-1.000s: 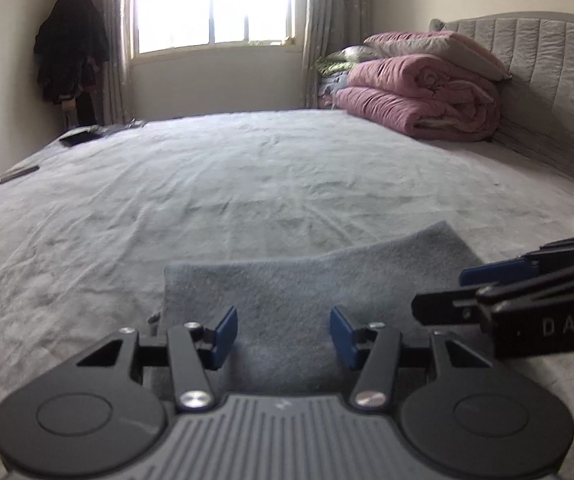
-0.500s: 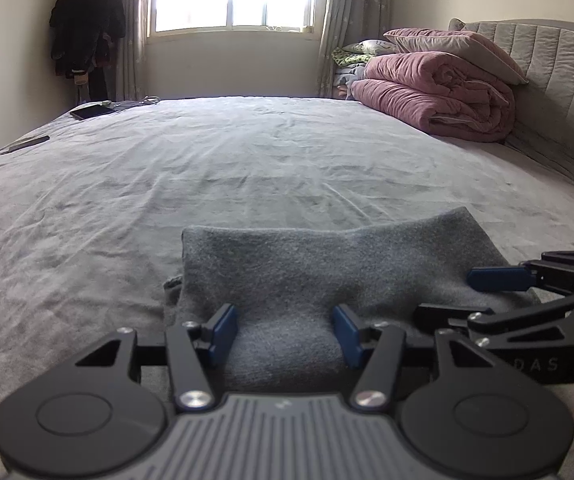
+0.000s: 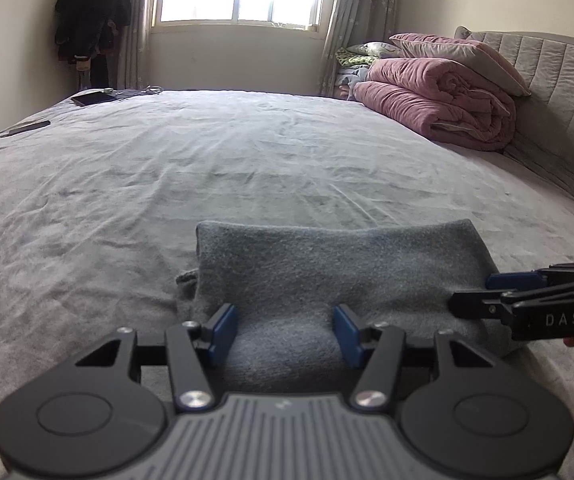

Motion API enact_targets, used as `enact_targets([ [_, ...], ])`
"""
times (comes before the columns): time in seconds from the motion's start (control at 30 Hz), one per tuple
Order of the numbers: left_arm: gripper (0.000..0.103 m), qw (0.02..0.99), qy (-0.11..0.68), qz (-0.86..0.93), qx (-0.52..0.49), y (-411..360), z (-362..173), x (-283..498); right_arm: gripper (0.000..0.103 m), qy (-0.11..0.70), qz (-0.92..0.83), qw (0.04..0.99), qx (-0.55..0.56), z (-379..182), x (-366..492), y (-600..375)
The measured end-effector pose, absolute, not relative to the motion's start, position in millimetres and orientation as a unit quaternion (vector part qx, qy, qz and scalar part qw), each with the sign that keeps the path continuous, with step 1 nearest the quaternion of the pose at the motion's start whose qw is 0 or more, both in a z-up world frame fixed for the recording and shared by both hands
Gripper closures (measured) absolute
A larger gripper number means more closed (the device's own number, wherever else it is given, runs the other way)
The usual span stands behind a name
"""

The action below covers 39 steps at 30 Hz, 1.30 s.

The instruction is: Fold clothes

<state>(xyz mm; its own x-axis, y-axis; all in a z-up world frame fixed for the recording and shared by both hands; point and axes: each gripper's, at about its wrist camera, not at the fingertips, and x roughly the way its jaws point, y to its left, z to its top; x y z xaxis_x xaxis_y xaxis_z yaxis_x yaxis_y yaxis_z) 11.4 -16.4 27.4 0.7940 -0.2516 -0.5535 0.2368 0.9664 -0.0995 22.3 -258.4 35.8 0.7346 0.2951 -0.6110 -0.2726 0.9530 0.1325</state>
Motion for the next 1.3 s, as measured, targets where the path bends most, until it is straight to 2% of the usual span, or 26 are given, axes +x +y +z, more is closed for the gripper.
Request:
enact_targets([
  [0.23, 0.045, 0.952, 0.279, -0.125, -0.017, -11.1, 38.2, 7.6, 0.035, 0.317, 0.144, 0.936, 0.055, 46.1, 19.8, -267.2],
  [0.37, 0.044, 0.954, 0.261, -0.145, 0.004, -21.4, 40.5, 0.7, 0.041, 0.313, 0.161, 0.934, 0.062, 49.2, 15.6, -260.3],
  [0.73, 0.042, 0.95, 0.284, -0.129, 0.019, -20.9, 27.4, 5.1, 0.044, 0.334, 0.161, 0.928, -0.011, 37.7, 15.4, -244.8],
  [0.9, 0.04, 0.951, 0.284, -0.12, 0.025, -15.7, 28.1, 4.5, 0.044, 0.344, 0.158, 0.926, -0.003, 39.7, 20.0, -255.4],
  [1.0, 0.035, 0.954, 0.275, -0.104, 0.053, -17.0, 28.9, 2.6, 0.043, 0.349, 0.152, 0.925, 0.01, 41.0, 22.2, -260.9],
  [1.3, 0.035, 0.946, 0.316, -0.07, -0.003, 11.2, 28.7, 21.0, 0.042, 0.368, 0.12, 0.921, 0.035, 40.6, 31.3, -279.1],
])
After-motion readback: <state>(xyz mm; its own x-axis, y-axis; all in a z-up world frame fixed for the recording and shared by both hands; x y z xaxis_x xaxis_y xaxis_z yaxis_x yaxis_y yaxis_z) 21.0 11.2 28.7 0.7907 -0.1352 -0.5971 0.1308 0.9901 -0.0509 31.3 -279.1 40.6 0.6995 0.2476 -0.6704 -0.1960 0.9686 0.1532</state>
